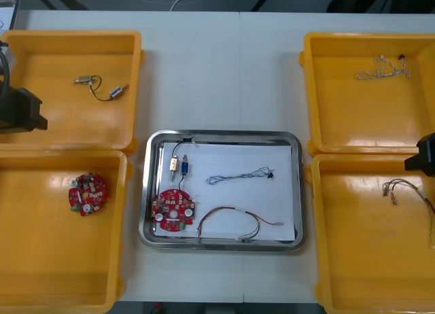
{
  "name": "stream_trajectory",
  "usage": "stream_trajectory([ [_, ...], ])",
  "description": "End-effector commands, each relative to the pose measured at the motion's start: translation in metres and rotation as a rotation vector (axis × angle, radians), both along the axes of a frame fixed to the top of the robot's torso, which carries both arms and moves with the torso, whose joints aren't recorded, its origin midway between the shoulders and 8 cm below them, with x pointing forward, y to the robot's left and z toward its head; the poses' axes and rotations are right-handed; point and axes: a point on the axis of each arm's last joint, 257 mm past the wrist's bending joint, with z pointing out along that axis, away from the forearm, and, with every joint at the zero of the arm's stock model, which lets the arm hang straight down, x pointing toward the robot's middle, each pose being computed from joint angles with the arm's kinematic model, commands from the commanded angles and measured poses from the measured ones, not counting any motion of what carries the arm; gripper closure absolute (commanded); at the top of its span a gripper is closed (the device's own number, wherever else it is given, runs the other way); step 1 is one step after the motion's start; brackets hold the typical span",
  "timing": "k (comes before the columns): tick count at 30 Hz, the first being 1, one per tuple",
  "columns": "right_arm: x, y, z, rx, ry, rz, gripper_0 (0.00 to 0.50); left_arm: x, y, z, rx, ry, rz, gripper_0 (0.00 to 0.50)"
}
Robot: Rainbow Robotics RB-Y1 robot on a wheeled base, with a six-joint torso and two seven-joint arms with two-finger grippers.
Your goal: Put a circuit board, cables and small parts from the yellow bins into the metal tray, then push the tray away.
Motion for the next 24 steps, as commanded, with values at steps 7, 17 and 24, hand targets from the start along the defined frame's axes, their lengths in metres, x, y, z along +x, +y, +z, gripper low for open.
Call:
stream_trajectory([
  [7, -0.016, -0.010, -0.014, 0.005, 0.051, -0.049, 0.000, -0.030, 0.020, 0.004, 0.109, -0.028, -0.049, 0.028],
  [17, -0.013, 0.023, -0.019, -0.059, 0.091, 0.092, 0.000, -0.040, 0.025, 0.001, 0.123, -0.031, -0.046, 0.028],
  [24, -0.010, 0.065, -0.022, -0.094, 0.105, 0.239, 0.000, -0.041, 0.025, 0.003, 0.127, -0.039, -0.045, 0.028],
])
